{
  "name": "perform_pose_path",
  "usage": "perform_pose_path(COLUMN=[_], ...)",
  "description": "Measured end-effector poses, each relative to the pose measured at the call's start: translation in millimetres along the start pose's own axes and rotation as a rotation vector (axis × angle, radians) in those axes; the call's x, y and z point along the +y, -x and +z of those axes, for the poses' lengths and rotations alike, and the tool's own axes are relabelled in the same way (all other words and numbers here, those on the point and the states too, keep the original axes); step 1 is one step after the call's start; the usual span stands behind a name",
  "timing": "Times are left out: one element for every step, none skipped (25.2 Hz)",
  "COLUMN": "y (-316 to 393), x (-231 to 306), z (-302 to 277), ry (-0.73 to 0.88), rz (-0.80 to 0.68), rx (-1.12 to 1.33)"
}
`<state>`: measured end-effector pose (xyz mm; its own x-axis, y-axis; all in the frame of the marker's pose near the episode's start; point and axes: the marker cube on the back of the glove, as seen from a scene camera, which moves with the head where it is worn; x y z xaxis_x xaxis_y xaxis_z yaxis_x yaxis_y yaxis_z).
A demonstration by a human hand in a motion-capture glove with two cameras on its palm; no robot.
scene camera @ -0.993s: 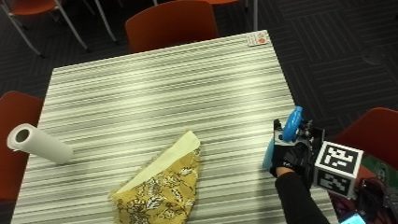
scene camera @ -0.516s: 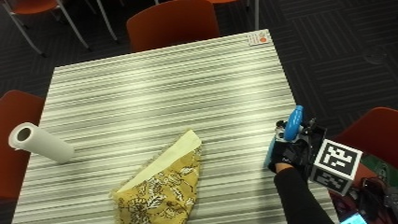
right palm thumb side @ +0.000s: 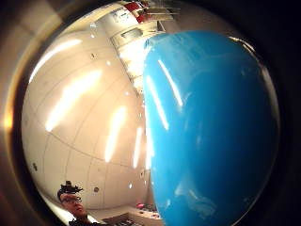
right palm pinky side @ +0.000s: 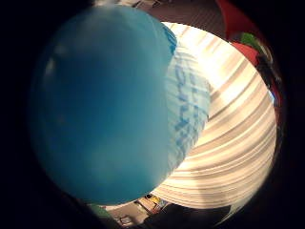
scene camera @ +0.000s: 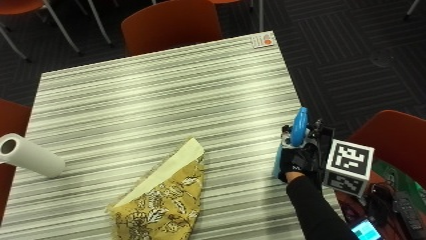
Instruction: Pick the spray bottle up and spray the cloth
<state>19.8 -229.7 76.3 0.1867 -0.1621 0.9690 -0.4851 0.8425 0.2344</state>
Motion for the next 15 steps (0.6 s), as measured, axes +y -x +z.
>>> perform_pose_path(y=[7,14,21,29,39,51,64,77,89,100,108,115,118,120,121], x=[0,0,0,0,0,0,1,2,4,5,7,8,9,10,11], z=[3,7,9,10,11,10,10,9,8,7,6,6,5,5,4], ry=[0.025,0.047,0.067,0.084,0.097,0.108,0.117,0.123,0.128,0.131,0.134,0.138,0.142,0.148,0.155], rz=[-0.003,-0.005,-0.009,-0.013,-0.019,-0.027,-0.038,-0.052,-0.07,-0.087,-0.102,-0.112,-0.118,-0.119,-0.118], rx=[0.004,0.006,0.007,0.007,0.008,0.01,0.011,0.013,0.013,0.013,0.013,0.012,0.011,0.01,0.011])
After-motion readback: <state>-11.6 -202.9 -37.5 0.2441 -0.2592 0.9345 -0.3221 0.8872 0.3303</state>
